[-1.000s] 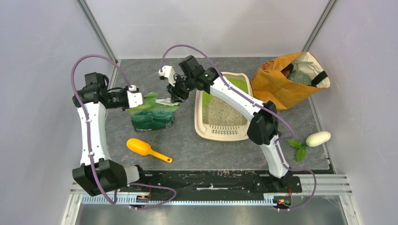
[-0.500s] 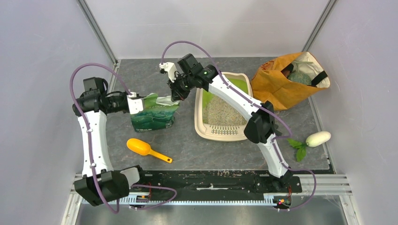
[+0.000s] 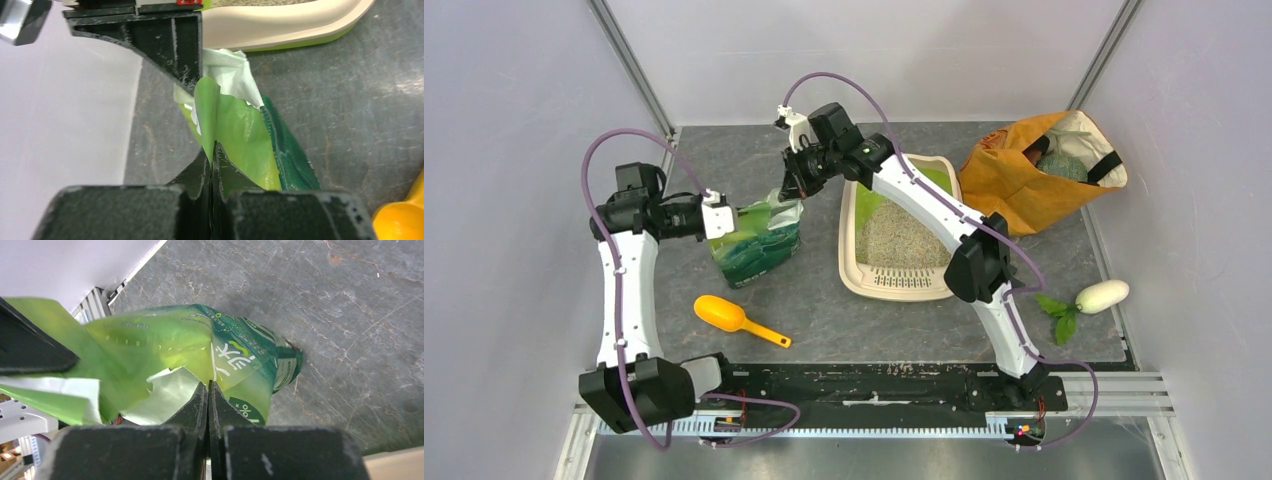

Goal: Fill the litter box with clean litter

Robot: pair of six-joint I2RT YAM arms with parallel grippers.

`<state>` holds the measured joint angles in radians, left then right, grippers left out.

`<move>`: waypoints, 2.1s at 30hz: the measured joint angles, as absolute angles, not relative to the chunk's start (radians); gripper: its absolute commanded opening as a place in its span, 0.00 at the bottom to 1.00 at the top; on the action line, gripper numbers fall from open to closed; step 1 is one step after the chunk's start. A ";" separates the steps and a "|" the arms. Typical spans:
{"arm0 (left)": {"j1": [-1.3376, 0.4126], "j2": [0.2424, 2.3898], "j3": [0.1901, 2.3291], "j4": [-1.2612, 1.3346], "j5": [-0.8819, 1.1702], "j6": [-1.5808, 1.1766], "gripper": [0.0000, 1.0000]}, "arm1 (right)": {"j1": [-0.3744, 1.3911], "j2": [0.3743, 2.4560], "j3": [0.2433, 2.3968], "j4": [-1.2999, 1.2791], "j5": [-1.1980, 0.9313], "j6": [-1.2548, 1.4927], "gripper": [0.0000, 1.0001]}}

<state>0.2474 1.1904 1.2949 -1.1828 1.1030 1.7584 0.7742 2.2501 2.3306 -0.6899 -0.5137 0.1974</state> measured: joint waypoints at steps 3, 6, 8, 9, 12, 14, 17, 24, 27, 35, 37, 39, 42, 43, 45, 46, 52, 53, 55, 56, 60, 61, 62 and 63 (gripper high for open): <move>0.231 1.205 1.279 -1.160 1.090 1.665 0.40 | 0.774 2.262 2.329 -0.666 -0.524 0.235 0.00; 0.265 1.217 1.277 -1.077 1.113 1.494 0.70 | 0.774 2.262 2.317 -0.648 -0.527 0.247 0.00; 0.324 1.214 1.268 -1.019 1.139 1.391 0.77 | 0.771 2.262 2.307 -0.643 -0.529 0.248 0.00; 0.364 1.209 1.257 -0.984 1.155 1.333 0.78 | 0.768 2.262 2.302 -0.643 -0.531 0.248 0.00; 0.463 1.190 1.219 -0.923 1.190 1.229 0.83 | 0.760 2.262 2.292 -0.640 -0.543 0.247 0.00; 0.517 1.180 1.202 -0.910 1.211 1.179 0.84 | 0.755 2.261 2.285 -0.634 -0.547 0.243 0.00; 0.579 1.190 1.203 -0.941 1.237 1.180 0.84 | 0.748 2.260 2.275 -0.630 -0.553 0.238 0.00; 0.621 1.425 1.285 -1.367 1.230 1.653 0.87 | 0.742 2.259 2.271 -0.628 -0.558 0.234 0.00; 0.620 1.490 1.250 -1.449 1.219 1.816 0.87 | 0.742 2.259 2.271 -0.628 -0.563 0.234 0.00; 0.574 1.579 1.240 -1.539 1.188 1.992 0.15 | 0.742 2.259 2.271 -0.628 -0.566 0.236 0.00; 0.553 1.584 1.240 -1.542 1.175 2.015 0.02 | 0.742 2.259 2.271 -0.632 -0.567 0.236 0.04; 0.540 1.583 1.241 -1.541 1.168 2.030 0.02 | 0.742 2.259 2.272 -0.649 -0.561 0.236 0.31; 0.534 1.568 1.240 -1.539 1.165 2.033 0.02 | 0.744 2.259 2.280 -0.686 -0.514 0.239 0.49; 0.534 1.552 1.240 -1.538 1.163 2.032 0.02 | 0.744 2.259 2.283 -0.702 -0.492 0.242 0.52; 0.532 1.511 1.240 -1.538 1.153 2.032 0.02 | 0.744 2.259 2.287 -0.743 -0.440 0.243 0.51; 0.532 1.492 1.240 -1.539 1.149 2.032 0.02 | 0.745 2.259 2.288 -0.759 -0.423 0.244 0.48; 0.527 1.390 1.241 -1.545 1.126 2.032 0.02 | 0.756 2.259 2.296 -0.820 -0.406 0.284 0.68; 0.526 1.384 1.241 -1.546 1.126 2.031 0.02 | 0.756 2.259 2.296 -0.824 -0.414 0.299 0.73; 0.524 1.375 1.241 -1.542 1.126 2.022 0.02 | 0.755 2.260 2.296 -0.829 -0.446 0.326 0.74; 0.522 1.369 1.241 -1.538 1.126 2.019 0.02 | 0.755 2.260 2.296 -0.830 -0.458 0.333 0.71; 0.509 1.312 1.214 -1.470 1.125 1.984 0.02 | 0.752 2.260 2.294 -0.849 -0.517 0.385 0.59; 0.503 1.287 1.196 -1.439 1.122 1.966 0.02 | 0.752 2.260 2.291 -0.855 -0.524 0.392 0.58; 0.499 1.269 1.185 -1.417 1.119 1.951 0.02 | 0.752 2.260 2.288 -0.863 -0.530 0.398 0.55; 0.492 1.245 1.170 -1.379 1.114 1.930 0.02 | 0.752 2.260 2.285 -0.875 -0.540 0.405 0.49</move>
